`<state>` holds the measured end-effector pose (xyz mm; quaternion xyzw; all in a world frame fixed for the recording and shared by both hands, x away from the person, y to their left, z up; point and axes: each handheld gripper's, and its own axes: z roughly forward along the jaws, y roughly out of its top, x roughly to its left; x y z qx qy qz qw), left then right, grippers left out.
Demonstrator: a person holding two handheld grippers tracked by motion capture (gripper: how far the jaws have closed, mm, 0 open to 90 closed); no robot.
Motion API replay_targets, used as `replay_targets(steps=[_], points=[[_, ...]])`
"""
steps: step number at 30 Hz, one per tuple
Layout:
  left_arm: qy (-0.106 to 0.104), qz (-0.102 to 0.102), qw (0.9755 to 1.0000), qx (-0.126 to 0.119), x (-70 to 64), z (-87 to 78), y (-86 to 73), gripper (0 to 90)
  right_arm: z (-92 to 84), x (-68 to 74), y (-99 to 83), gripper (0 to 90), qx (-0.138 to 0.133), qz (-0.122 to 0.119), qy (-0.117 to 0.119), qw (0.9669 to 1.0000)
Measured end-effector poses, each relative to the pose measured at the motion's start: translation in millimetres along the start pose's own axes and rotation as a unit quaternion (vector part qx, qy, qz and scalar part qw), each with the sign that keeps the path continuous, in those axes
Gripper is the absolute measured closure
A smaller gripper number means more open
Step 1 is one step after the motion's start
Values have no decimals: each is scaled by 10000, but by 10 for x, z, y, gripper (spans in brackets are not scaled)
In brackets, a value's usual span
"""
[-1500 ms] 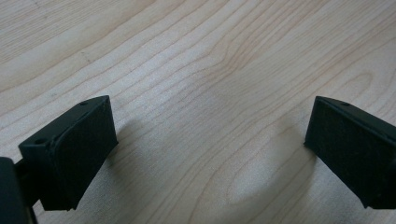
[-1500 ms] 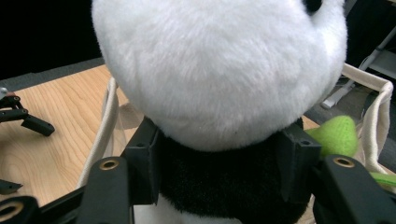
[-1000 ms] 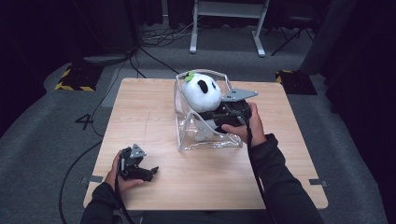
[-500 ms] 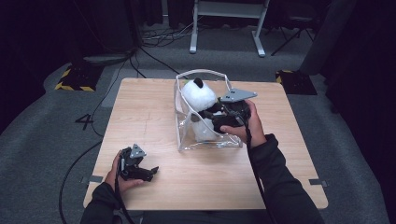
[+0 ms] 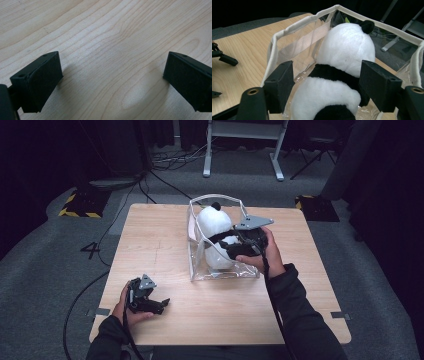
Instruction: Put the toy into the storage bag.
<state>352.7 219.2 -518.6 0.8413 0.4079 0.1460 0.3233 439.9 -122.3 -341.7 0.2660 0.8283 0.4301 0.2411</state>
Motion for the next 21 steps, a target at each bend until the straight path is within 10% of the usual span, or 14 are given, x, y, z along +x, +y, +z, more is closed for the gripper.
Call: replay_targets(steps=[21], points=[[0,1,10000,0,0,0,0,21,-178,-65,-7,248,-71,-93,-28,9999]])
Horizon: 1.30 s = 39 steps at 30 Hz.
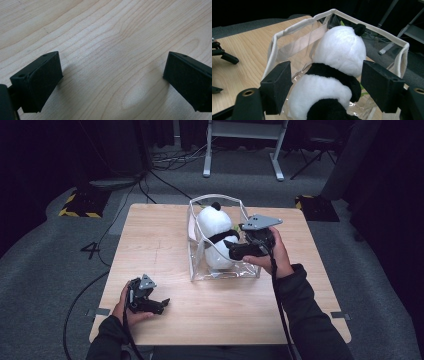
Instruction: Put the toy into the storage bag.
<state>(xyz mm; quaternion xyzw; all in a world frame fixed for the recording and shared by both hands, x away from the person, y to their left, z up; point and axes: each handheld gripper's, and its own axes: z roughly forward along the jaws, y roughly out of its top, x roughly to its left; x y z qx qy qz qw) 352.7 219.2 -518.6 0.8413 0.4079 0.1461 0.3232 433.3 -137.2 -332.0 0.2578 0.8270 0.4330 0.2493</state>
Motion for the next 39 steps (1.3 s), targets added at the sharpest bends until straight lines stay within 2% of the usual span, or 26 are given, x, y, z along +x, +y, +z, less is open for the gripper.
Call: replay_targets(steps=[6,12,39], points=[[0,0,10000,1,0,0,0,21,-71,-25,-5,247,-65,-41,43,10000],[0,1,10000,1,0,0,0,21,-118,-23,-8,246,-20,-108,54,9999],[-7,-7,10000,-1,-1,1,0,21,-416,-208,-130,249,-45,-74,-289,9995]])
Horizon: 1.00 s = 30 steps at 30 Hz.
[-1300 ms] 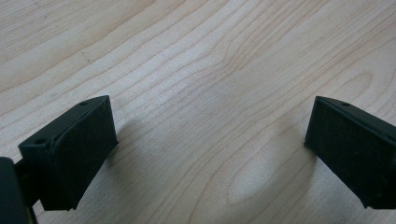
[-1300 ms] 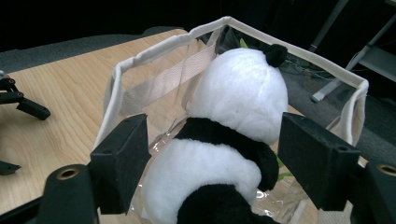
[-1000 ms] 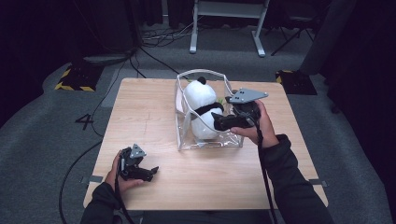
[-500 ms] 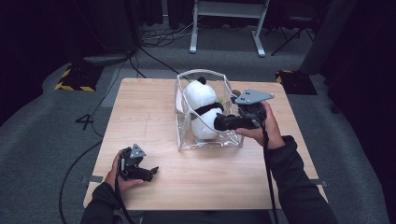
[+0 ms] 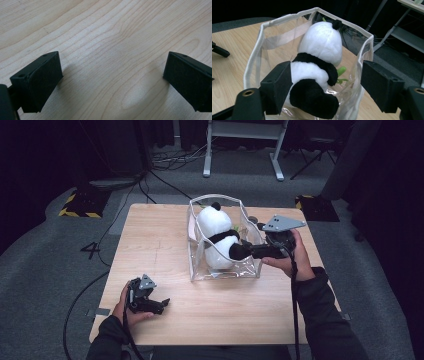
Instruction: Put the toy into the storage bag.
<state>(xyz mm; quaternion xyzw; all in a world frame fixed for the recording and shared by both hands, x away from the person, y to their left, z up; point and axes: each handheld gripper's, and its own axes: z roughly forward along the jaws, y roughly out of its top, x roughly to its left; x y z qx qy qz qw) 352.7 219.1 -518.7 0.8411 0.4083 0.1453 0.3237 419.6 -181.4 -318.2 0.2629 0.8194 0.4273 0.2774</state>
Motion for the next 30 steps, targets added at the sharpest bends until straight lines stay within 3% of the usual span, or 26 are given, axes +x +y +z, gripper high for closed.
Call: replay_targets(steps=[30], points=[[3,8,10000,1,1,0,0,20,-264,-330,-253,249,16,308,-356,9989]])
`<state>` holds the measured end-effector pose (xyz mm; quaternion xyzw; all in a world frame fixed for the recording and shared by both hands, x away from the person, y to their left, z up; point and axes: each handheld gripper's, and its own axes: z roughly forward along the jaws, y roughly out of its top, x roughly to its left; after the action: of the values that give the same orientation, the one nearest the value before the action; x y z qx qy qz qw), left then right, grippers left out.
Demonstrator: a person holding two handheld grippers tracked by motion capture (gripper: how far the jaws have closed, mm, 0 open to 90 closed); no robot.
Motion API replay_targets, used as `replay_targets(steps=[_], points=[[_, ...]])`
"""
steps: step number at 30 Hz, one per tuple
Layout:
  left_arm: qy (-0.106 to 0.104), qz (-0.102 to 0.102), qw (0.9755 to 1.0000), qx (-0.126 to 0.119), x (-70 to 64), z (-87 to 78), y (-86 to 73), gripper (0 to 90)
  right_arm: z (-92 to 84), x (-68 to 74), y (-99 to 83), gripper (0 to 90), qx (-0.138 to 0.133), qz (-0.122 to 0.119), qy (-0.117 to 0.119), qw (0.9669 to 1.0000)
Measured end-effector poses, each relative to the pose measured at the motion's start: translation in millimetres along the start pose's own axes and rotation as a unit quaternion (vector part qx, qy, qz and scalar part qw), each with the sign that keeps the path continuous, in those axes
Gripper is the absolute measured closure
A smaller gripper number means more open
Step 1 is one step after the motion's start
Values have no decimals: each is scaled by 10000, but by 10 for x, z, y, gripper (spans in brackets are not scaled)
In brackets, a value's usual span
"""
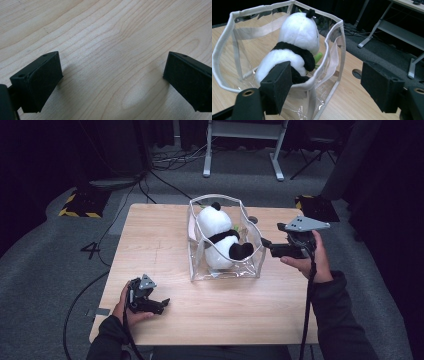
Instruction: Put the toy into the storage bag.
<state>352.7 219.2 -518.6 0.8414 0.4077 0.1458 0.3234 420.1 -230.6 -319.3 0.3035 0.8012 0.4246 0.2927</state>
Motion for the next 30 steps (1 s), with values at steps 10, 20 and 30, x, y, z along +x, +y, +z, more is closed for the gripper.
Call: replay_targets(steps=[10,20,30], points=[[2,-1,10000,-2,0,0,0,20,-79,-88,-123,249,6,99,-91,9999],[0,-2,10000,0,0,0,0,20,-99,-166,-279,249,150,163,-151,9996],[4,-4,10000,-1,-1,0,0,20,-48,-195,-434,250,297,218,-141,9992]])
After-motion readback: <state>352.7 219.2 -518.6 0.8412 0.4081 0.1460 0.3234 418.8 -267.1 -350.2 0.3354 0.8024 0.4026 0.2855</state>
